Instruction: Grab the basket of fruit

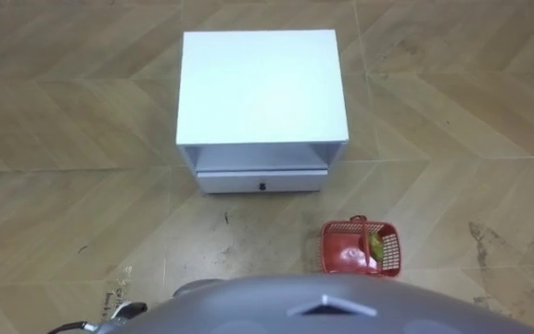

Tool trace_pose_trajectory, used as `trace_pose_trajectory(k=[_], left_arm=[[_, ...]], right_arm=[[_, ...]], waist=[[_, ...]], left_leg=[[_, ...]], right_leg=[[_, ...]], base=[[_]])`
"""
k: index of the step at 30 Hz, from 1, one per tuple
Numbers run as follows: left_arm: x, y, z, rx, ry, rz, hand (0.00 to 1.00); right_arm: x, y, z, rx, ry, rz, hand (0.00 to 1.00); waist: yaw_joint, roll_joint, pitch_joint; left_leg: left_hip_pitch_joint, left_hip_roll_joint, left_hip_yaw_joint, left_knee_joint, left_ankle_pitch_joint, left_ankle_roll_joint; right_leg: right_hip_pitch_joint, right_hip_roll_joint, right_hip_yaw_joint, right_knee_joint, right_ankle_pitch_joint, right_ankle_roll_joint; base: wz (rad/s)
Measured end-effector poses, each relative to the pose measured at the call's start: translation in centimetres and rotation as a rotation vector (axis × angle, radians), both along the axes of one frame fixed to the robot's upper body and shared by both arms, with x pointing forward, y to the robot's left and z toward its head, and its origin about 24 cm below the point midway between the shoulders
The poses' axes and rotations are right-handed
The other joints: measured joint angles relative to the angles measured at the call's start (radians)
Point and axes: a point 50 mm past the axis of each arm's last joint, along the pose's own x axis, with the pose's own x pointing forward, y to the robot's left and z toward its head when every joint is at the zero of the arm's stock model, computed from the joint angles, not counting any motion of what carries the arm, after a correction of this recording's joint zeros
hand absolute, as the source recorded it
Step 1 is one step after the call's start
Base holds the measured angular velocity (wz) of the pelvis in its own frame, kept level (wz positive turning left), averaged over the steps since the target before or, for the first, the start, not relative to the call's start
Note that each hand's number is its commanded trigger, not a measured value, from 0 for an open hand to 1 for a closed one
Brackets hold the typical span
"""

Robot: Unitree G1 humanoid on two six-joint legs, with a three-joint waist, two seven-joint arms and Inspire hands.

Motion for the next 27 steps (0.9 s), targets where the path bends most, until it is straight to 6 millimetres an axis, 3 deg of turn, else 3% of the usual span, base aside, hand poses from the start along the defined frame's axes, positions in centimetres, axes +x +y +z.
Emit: trace_pose_trajectory(k=[4, 5, 6, 7, 8, 9, 10, 11, 12, 13, 15, 17, 20, 21, 22, 23, 24, 25, 26, 27], left_arm=[[0.7, 0.3, 0.1, -0.002, -0.028, 0.003, 0.00], [0.8, 0.6, 0.1, -0.002, -0.044, 0.016, 0.00], [0.8, 0.6, 0.1, -0.004, -0.052, 0.025, 0.00], [0.8, 0.8, 0.1, -0.006, -0.066, 0.034, 0.00], [1.9, 1.0, 0.2, -0.005, -0.100, 0.030, 0.00], [2.6, 1.1, 0.3, -0.003, -0.118, 0.023, 0.00], [3.3, 1.6, 0.5, 0.009, -0.148, 0.004, 0.00], [3.3, 1.9, 0.6, 0.017, -0.152, 0.010, 0.00], [3.6, 2.0, 0.6, 0.021, -0.156, 0.008, 0.00], [3.5, 2.4, 0.7, 0.031, -0.152, 0.013, 0.00], [3.7, 2.7, 0.8, 0.041, -0.155, 0.026, 0.00], [5.0, 3.1, 1.0, 0.061, -0.191, 0.038, 0.00], [7.6, 3.7, 1.6, 0.084, -0.268, 0.059, 0.00], [9.0, 3.7, 1.9, 0.089, -0.313, 0.057, 0.00], [9.7, 3.5, 2.0, 0.079, -0.340, 0.077, 0.00], [9.5, 3.4, 1.9, 0.076, -0.338, 0.091, 0.00], [9.3, 3.3, 1.8, 0.078, -0.328, 0.088, 0.00], [9.1, 3.3, 1.7, 0.081, -0.314, 0.073, 0.00], [8.7, 3.2, 1.5, 0.085, -0.295, 0.063, 0.00], [8.7, 3.2, 1.5, 0.089, -0.289, 0.051, 0.00]], right_arm=[[0.8, -0.3, 0.1, -0.021, -0.034, -0.005, 0.00], [1.3, -0.4, 0.2, -0.034, -0.056, 0.001, 0.00], [2.0, -0.6, 0.3, -0.042, -0.076, 0.006, 0.00], [3.0, -0.9, 0.4, -0.058, -0.104, 0.014, 0.00], [3.9, -1.1, 0.6, -0.072, -0.139, -0.002, 0.00], [3.8, -1.0, 0.6, -0.071, -0.143, -0.030, 0.00], [3.2, -1.0, 0.5, -0.075, -0.131, -0.096, 0.00], [3.6, -1.3, 0.6, -0.091, -0.154, -0.156, 0.00], [4.3, -1.4, 0.7, -0.100, -0.177, -0.169, 0.00], [6.5, -1.6, 1.1, -0.117, -0.249, -0.170, 0.00], [10.1, -1.7, 2.0, -0.126, -0.373, -0.173, 0.00], [14.9, -1.0, 3.4, -0.107, -0.537, -0.169, 0.00], [18.4, -0.6, 4.9, -0.096, -0.650, -0.177, 0.00], [19.6, -0.6, 5.6, -0.106, -0.696, -0.173, 0.00], [20.6, -0.5, 6.2, -0.111, -0.738, -0.166, 0.00], [20.8, -0.3, 6.3, -0.106, -0.755, -0.169, 0.00], [20.7, -0.3, 6.3, -0.107, -0.755, -0.172, 0.00], [20.5, -0.4, 6.2, -0.116, -0.753, -0.187, 0.00], [20.7, -0.9, 6.6, -0.145, -0.770, -0.190, 0.00], [20.9, -1.2, 6.8, -0.160, -0.783, -0.192, 0.00]], waist=[[-0.001, -0.009, 0.0059], [-0.001, -0.007, 0.0047], [0.000, -0.002, 0.0016], [-0.002, 0.010, -0.0082], [-0.024, 0.029, -0.0054], [-0.030, 0.016, -0.0010], [-0.016, -0.013, -0.0013], [0.017, -0.028, -0.0015], [0.038, -0.037, -0.0028], [0.061, -0.048, -0.0043], [0.065, -0.053, -0.0052], [0.066, -0.054, -0.0042], [0.069, -0.077, 0.0061], [0.065, -0.079, 0.0104], [0.070, -0.077, 0.0156], [0.079, -0.071, 0.0217], [0.084, -0.069, 0.0247], [0.083, -0.068, 0.0272], [0.080, -0.071, 0.0292], [0.077, -0.073, 0.0292]], left_leg=[[-0.060, -0.015, 0.056, 0.099, 0.000, 0.001], [-0.093, -0.016, 0.075, 0.136, -0.001, 0.007], [-0.110, -0.016, 0.078, 0.139, -0.003, 0.027], [-0.149, -0.013, 0.082, 0.138, -0.010, 0.048], [-0.197, 0.007, 0.129, 0.162, -0.031, 0.070], [-0.209, 0.000, 0.153, 0.171, -0.031, 0.071], [-0.220, -0.022, 0.191, 0.173, -0.032, 0.075], [-0.239, -0.027, 0.235, 0.189, -0.042, 0.090], [-0.253, -0.027, 0.250, 0.195, -0.043, 0.092], [-0.292, -0.018, 0.268, 0.215, -0.044, 0.093], [-0.377, 0.011, 0.271, 0.276, -0.047, 0.098], [-0.520, 0.060, 0.264, 0.386, -0.048, 0.099], [-0.693, 0.099, 0.238, 0.555, -0.060, 0.102], [-0.788, 0.113, 0.193, 0.673, -0.072, 0.095], [-0.871, 0.114, 0.117, 0.770, -0.076, 0.087], [-0.926, 0.106, 0.045, 0.863, -0.083, 0.069], [-0.947, 0.095, 0.012, 0.903, -0.092, 0.053], [-0.985, 0.076, -0.045, 0.973, -0.123, 0.006], [-1.030, 0.061, -0.071, 1.041, -0.164, -0.012], [-1.053, 0.060, -0.072, 1.076, -0.188, -0.017]], right_leg=[[-0.065, -0.019, 0.018, 0.076, 0.003, -0.001], [-0.082, -0.019, 0.051, 0.076, 0.015, 0.003], [-0.093, -0.016, 0.067, 0.069, 0.024, 0.010], [-0.115, -0.008, 0.089, 0.035, 0.035, 0.024], [-0.175, -0.031, 0.050, 0.171, -0.010, 0.016], [-0.196, -0.061, 0.021, 0.279, -0.041, 0.016], [-0.213, -0.109, 0.006, 0.481, -0.063, 0.013], [-0.215, -0.136, 0.015, 0.642, -0.059, 0.018], [-0.217, -0.145, 0.021, 0.694, -0.052, 0.021], [-0.211, -0.159, 0.025, 0.745, -0.024, 0.021], [-0.164, -0.179, -0.012, 0.722, 0.017, 0.019], [-0.103, -0.195, -0.040, 0.600, 0.067, 0.043], [-0.077, -0.209, -0.037, 0.474, 0.063, 0.066], [-0.091, -0.205, -0.047, 0.484, -0.091, 0.106], [-0.127, -0.202, -0.052, 0.541, -0.199, 0.091], [-0.167, -0.199, -0.038, 0.633, -0.270, 0.084], [-0.189, -0.199, -0.025, 0.691, -0.297, 0.078], [-0.248, -0.205, 0.004, 0.830, -0.334, 0.069], [-0.320, -0.219, 0.038, 0.983, -0.358, 0.068], [-0.355, -0.229, 0.056, 1.055, -0.370, 0.071]], base=[[-0.22], [-0.39], [-0.41], [0.00], [0.38], [0.94], [0.79], [0.44], [-0.19], [-0.34], [-0.18], [-0.08], [0.05], [-0.07], [-0.34], [-0.51], [-0.48], [-0.26], [-0.15], [0.08]])
